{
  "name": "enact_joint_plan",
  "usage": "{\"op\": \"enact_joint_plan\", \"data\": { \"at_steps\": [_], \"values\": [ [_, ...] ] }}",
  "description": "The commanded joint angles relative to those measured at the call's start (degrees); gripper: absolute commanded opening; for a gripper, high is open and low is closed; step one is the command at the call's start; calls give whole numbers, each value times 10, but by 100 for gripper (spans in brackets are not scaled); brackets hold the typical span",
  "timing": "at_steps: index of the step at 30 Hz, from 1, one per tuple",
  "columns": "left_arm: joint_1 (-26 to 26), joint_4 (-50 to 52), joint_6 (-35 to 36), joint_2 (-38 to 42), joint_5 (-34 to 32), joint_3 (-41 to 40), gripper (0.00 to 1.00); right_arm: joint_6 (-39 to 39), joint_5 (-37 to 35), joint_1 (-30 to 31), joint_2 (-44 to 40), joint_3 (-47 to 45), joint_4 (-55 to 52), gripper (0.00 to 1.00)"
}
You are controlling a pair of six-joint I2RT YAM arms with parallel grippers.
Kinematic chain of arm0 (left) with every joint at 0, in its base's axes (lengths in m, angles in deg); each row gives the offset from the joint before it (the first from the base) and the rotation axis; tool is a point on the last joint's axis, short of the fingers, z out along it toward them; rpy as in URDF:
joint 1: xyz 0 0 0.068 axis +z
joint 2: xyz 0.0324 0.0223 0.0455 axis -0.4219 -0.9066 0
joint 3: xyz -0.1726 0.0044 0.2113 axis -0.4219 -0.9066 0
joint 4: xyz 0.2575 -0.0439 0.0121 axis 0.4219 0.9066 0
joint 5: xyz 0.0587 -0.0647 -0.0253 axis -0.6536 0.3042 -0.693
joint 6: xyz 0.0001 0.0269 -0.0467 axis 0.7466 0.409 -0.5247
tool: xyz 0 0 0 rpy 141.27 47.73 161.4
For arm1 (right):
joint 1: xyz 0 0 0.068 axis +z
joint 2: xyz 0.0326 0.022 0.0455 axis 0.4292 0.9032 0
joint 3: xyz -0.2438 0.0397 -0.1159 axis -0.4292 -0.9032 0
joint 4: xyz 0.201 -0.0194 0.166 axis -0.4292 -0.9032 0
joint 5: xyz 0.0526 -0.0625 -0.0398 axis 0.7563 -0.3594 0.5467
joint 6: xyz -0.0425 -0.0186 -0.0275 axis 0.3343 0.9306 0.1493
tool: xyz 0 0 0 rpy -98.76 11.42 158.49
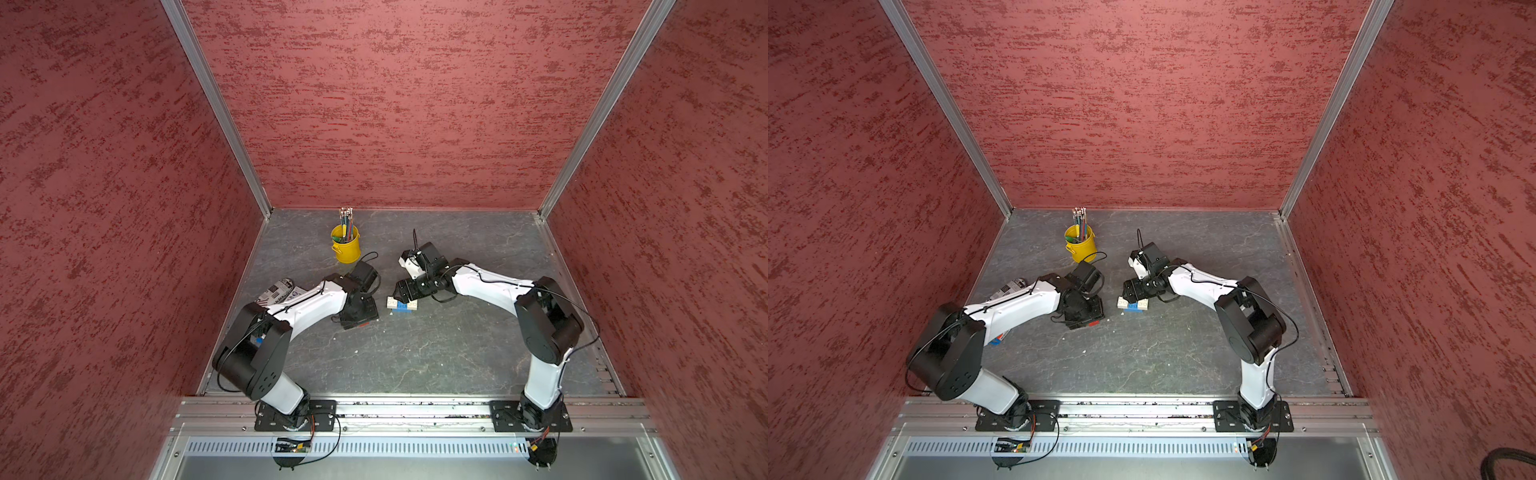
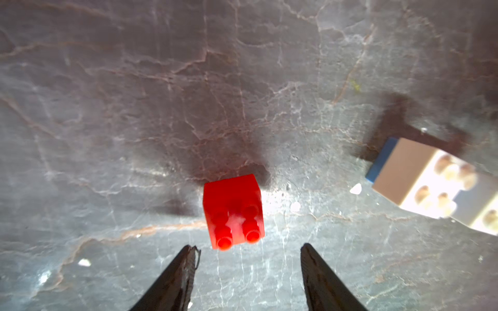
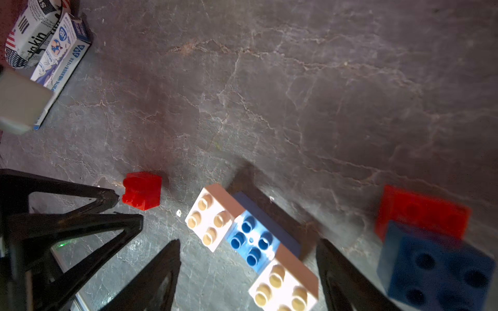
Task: Assemble the letter y with lego
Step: Pick up the lego brick from the center of the board.
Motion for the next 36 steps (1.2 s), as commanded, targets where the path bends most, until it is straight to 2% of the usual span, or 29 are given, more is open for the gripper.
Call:
{"op": "enact_joint_plan", "data": {
  "at_steps": [1,7,15,20,26,32,36],
  "values": [
    [15,10,-7,32,-6,-12,64,14,35,2,17,19,16,82],
    [39,16,-2,65,-6,-32,65,21,75,4,25,8,14,82],
    [48,12,3,66,-4,-47,65,39,63,24,7,-5,-30,79],
    [51,14,4,67,-8,-50,65,42,-2,46,2,0,-51,77],
    [58,17,5,78,-12,-60,65,46,-100,69,13,33,-81,68],
    [62,17,1,87,-12,-77,65,61,-140,88,33,59,-110,57],
    [65,16,-3,89,-14,-86,64,63,-148,94,43,67,-116,56]
  ]
}}
